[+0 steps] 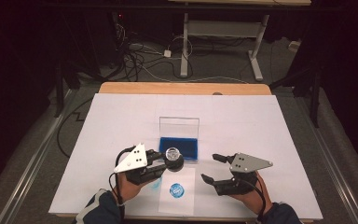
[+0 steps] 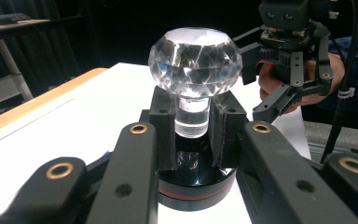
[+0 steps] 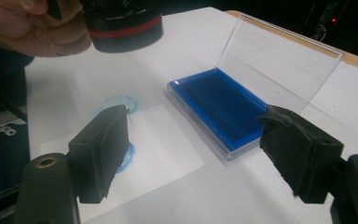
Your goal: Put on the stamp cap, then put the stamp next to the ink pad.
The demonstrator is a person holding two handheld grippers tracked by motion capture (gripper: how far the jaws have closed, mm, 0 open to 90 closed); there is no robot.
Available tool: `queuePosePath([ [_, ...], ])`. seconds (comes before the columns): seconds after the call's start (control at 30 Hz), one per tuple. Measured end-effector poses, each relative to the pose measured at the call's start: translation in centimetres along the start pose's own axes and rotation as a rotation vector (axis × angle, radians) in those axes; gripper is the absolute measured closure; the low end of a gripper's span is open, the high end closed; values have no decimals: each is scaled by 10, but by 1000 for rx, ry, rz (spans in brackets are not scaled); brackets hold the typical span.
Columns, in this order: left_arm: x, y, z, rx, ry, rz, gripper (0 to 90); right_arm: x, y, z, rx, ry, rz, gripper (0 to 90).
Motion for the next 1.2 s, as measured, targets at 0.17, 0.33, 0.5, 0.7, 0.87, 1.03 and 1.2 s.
queuePosePath([
  [0.17,2,7,-7,-27,7,0,721,0,-2,-1,4,-1,5,241],
  [0.33,5,13,-13,-46,15,1,721,0,-3,0,8,1,-1,240],
  [0.5,6,18,-21,-71,16,1,721,-2,-5,-3,8,-14,8,241],
  [0.7,7,24,-26,-88,23,4,721,0,-9,-6,22,-12,10,241],
  [0.87,9,29,-31,-110,32,6,721,0,-10,-8,30,-16,14,242],
  [1.03,12,36,-39,-143,41,7,721,0,-9,-9,28,-11,5,242],
  [1.2,17,46,-48,-179,48,-10,721,0,-11,-10,35,-16,10,244],
])
Point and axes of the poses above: each handheld gripper's, and its own axes: z roughly forward along the jaws, x roughly out of its underside, y roughly to its left, the point moved 8 cm from there along z, roughly forward along the jaws, and after that the axes turned 4 degrees about x, right-handed, at the moved point
